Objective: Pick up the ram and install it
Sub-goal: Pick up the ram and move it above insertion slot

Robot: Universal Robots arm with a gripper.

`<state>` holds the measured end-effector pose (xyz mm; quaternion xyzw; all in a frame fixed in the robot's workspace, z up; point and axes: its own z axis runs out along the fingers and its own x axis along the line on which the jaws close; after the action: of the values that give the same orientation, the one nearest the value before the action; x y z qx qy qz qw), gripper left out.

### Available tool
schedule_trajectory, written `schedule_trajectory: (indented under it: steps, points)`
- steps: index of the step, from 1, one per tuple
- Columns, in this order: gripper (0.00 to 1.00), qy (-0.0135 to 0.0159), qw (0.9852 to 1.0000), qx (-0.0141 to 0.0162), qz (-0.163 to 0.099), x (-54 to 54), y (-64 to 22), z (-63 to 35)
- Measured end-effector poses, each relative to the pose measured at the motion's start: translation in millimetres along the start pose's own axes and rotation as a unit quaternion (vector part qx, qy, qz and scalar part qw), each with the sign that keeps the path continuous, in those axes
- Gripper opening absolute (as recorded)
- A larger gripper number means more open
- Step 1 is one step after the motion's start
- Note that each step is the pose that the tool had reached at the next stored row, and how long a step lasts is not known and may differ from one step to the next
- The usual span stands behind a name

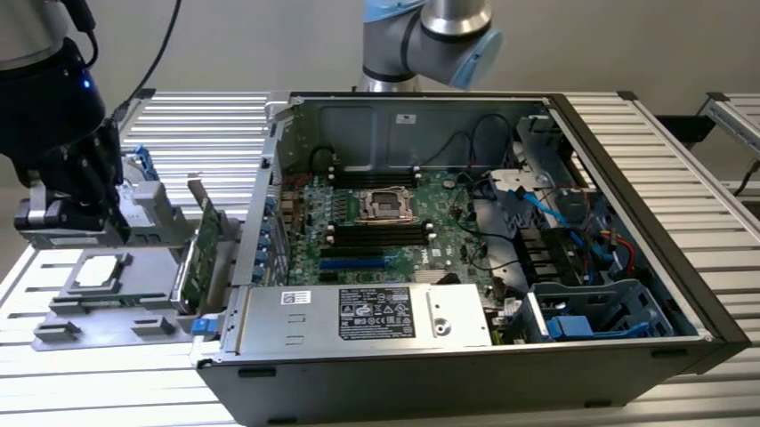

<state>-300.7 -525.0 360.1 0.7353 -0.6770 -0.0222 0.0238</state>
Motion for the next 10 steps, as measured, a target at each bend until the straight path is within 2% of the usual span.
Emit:
schedule_trajectory:
  steps: [6, 10]
  points:
    - [0.14, -0.0005, 1.0, -0.0029, -0.002, 1.8, -22.1, -2.4]
    - [0.14, -0.0023, 1.0, -0.0041, -0.005, 2.8, -33.5, -5.8]
